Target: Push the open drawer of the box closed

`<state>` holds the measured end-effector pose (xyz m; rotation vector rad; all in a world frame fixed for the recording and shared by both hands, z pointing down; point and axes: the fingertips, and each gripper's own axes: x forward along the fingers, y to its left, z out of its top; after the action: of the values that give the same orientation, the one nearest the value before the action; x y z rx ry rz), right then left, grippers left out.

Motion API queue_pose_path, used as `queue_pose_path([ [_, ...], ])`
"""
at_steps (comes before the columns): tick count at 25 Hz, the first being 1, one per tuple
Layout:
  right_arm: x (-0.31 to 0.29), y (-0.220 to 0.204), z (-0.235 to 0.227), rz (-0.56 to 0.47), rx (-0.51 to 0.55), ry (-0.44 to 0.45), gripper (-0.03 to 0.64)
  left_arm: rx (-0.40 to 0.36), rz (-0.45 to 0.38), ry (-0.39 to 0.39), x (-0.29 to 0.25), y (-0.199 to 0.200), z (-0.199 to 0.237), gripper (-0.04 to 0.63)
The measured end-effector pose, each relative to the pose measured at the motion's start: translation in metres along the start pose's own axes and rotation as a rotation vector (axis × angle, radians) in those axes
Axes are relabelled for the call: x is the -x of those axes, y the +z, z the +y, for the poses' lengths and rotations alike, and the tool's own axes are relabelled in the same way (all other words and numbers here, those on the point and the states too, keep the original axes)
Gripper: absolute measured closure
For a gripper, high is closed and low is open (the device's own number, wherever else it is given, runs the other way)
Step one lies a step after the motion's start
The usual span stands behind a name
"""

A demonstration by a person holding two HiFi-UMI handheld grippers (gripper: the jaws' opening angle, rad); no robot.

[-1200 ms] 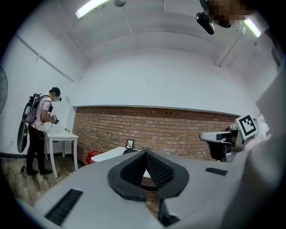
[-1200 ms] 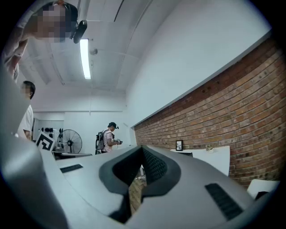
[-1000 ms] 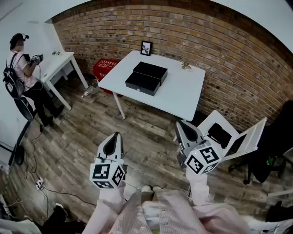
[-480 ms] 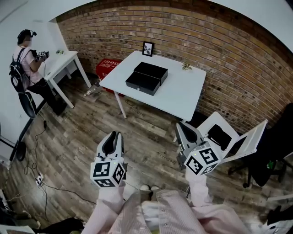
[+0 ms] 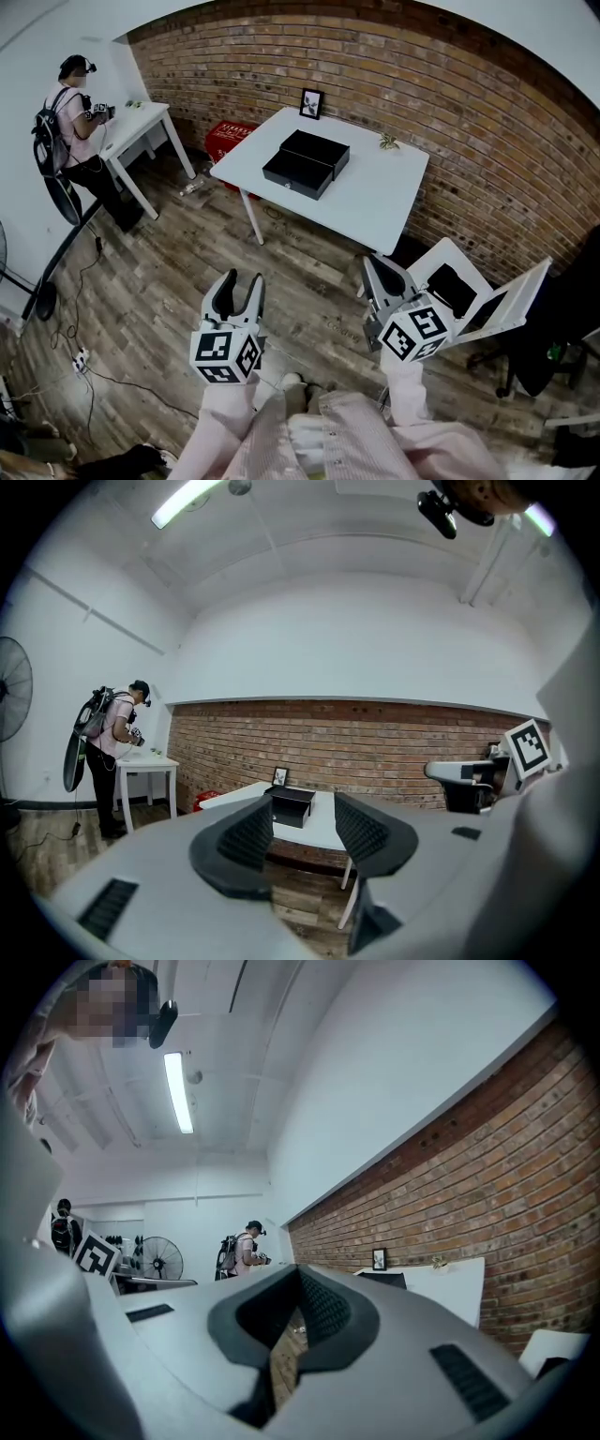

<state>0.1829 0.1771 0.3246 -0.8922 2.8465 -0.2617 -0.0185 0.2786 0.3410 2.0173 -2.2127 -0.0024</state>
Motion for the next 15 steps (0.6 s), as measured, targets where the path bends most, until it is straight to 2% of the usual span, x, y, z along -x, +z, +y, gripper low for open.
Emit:
queue_pose_path([
  [4,-0.005,-0.002,-0.006,0.005,-0.011,0.006,0.614,-0.002,-0.006,0.016,-0.007,0.000,0.000,0.365],
  [15,-0.042,-0.015,-0.023,0.031,-0.018,-0.003,0.614,0.019,0.020,0.019,-0.045,-0.009,0.025,0.364],
])
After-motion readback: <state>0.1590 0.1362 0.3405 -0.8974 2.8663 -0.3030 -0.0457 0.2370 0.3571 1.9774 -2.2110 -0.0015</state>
